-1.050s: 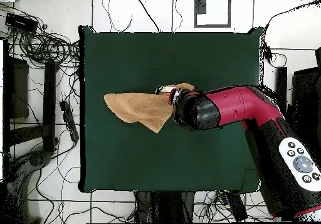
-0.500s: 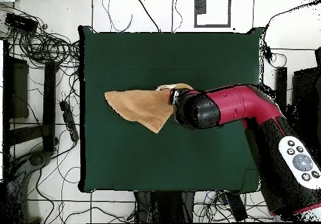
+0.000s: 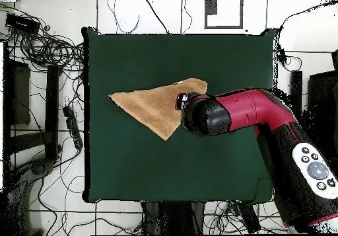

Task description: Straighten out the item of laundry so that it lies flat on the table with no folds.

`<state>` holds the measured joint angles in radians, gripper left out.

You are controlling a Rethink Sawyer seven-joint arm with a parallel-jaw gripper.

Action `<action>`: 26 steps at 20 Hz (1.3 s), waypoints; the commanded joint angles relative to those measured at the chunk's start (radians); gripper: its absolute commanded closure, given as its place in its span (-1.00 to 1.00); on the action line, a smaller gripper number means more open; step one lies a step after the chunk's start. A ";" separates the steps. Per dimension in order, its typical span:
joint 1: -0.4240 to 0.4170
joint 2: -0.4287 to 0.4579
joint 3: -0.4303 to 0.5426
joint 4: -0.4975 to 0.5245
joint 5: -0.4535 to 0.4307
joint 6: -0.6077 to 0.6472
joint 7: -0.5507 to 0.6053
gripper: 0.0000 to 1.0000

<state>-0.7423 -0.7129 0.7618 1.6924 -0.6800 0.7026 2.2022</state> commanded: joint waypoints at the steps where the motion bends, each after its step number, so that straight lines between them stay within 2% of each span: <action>1: 0.054 0.008 0.050 -0.018 -0.012 0.084 -0.262 -1.00; 2: 0.075 0.015 0.040 -0.018 -0.014 0.066 -0.222 -1.00; 7: 0.095 0.011 0.020 -0.020 -0.015 0.044 -0.166 -1.00; 11: 0.169 0.014 -0.026 -0.033 -0.026 0.018 -0.055 -1.00; 17: 0.255 -0.030 -0.111 0.025 -0.014 -0.038 0.115 -1.00; 23: 0.312 -0.016 -0.208 0.088 -0.040 -0.176 0.201 -1.00; 26: 0.329 -0.003 -0.251 0.103 -0.053 -0.235 0.194 -1.00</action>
<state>-0.4692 -0.7372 0.6371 1.6939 -0.6882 0.5939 2.2024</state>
